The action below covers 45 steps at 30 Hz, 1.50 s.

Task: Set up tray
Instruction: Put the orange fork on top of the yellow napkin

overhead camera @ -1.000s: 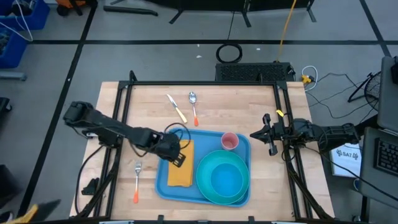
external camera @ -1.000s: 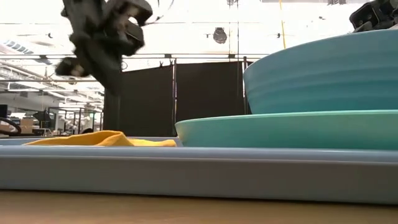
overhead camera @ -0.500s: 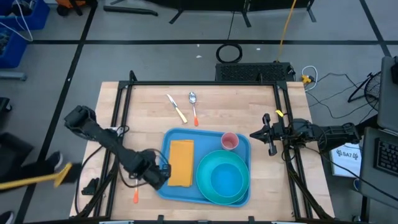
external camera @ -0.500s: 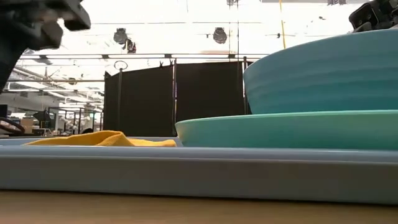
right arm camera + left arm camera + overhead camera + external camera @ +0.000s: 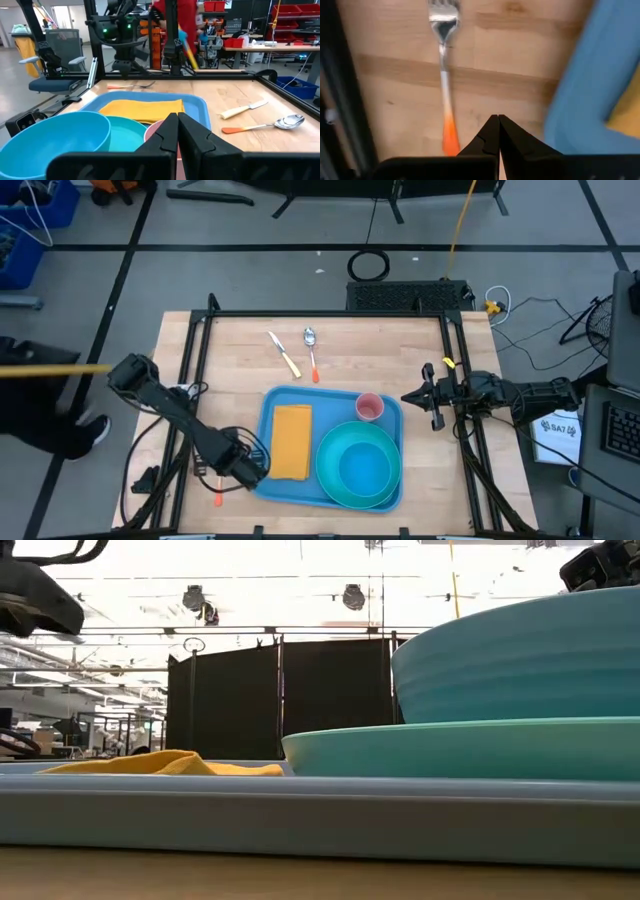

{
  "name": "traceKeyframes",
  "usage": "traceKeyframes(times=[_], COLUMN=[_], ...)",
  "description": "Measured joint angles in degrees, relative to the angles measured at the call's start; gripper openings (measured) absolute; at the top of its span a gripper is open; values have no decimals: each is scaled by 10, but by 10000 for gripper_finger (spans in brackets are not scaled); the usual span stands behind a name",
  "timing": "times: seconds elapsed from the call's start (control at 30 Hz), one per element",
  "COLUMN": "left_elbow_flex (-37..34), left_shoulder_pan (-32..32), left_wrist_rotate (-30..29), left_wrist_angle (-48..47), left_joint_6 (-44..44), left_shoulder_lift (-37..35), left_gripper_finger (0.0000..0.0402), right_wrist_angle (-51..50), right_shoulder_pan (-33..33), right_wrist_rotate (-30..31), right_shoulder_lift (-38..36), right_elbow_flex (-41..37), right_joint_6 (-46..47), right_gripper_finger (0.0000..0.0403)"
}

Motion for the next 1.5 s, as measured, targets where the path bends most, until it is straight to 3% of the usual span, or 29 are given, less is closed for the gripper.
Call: traceKeyframes(times=[0.27,0.43,0.83,1.03,1.4,1.5], left_elbow_flex=[-4,-23,-162,-194,-194,-193], left_shoulder_pan=[-3,-12,-9,-17,-11,-11], left_wrist_rotate=[-36,-27,-54,-19,-12,37], left_wrist_angle=[-53,-44,105,130,222,244], left_joint_6=[4,6,6,0,24,38], left_shoulder_lift=[-13,-20,-111,-115,-115,-115], left_gripper_finger=[1,1,1,1,1,10], right_wrist_angle=[-1,-8,-13,-13,-14,-15], right_shoulder_pan=[0,0,0,0,0,0], right_wrist_rotate=[0,-1,-1,-1,-1,-1], right_shoulder_lift=[0,0,0,0,0,0], right_elbow_flex=[0,0,0,0,0,0], right_joint_6=[0,2,17,17,17,17], right_gripper_finger=[4,4,4,4,4,4])
